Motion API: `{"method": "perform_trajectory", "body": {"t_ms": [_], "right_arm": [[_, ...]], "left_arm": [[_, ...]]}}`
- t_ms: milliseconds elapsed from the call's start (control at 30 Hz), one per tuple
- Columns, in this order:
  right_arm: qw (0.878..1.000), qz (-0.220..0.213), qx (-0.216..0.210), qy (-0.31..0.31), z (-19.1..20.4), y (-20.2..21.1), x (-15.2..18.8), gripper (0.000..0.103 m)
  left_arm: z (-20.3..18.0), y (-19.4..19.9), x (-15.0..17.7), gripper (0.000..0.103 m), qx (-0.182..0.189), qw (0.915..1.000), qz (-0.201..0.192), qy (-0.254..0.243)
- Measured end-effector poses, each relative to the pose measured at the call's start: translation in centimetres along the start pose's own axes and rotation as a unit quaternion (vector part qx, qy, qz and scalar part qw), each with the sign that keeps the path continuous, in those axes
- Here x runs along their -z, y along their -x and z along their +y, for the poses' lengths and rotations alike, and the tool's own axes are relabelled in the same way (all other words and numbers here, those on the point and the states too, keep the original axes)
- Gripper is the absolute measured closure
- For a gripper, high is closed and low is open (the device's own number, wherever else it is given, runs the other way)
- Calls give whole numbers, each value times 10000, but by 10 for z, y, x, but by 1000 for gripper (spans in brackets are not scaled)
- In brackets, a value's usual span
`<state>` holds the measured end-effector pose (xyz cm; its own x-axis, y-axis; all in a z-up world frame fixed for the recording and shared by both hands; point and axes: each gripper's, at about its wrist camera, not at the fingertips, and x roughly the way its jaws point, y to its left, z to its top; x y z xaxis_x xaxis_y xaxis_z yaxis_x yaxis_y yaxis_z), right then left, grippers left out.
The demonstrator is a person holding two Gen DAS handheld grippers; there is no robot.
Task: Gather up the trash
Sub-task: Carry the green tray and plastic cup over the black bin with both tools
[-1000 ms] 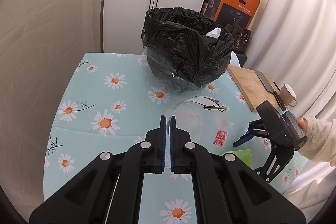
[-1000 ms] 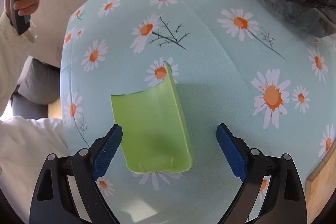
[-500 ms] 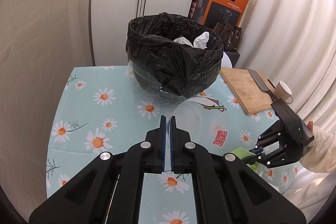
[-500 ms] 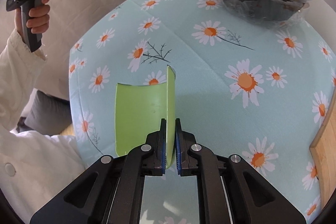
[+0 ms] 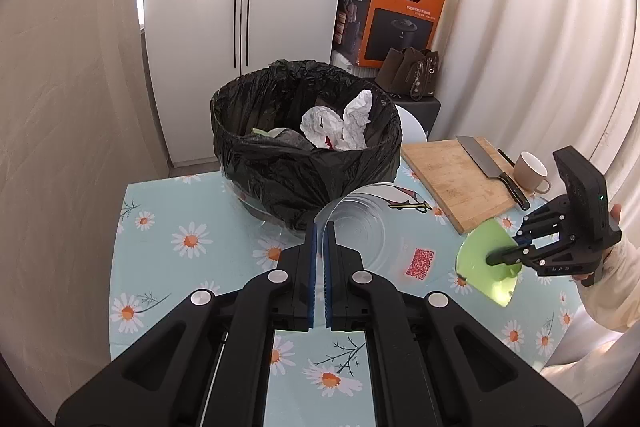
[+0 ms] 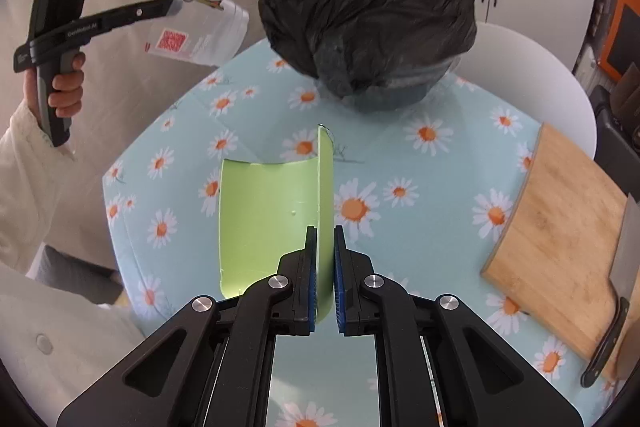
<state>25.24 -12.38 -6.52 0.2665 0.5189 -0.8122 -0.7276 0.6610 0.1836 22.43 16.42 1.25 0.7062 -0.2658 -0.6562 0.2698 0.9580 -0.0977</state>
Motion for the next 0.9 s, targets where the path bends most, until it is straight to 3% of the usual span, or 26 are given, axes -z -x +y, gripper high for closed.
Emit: {"method": "perform_trajectory", "body": {"t_ms": [200,433,667,900], "right_arm": [[9981,-553,263,34,-17,26,-27,96],[9945,-955,288,-306,-50,34,-60,96],[9890,-1282,609,-424,-84,40,-104,96],[9864,-1549,474,-290,-92,26,-155,96]], "left_arm": [[0,7,-26,101,-147,9991,-313,-238],[17,-13,-53,101,58,9986,-392,-361],[35,-41,-83,101,197,9978,-474,-426],[51,-69,-104,101,434,9965,-598,-390]]}}
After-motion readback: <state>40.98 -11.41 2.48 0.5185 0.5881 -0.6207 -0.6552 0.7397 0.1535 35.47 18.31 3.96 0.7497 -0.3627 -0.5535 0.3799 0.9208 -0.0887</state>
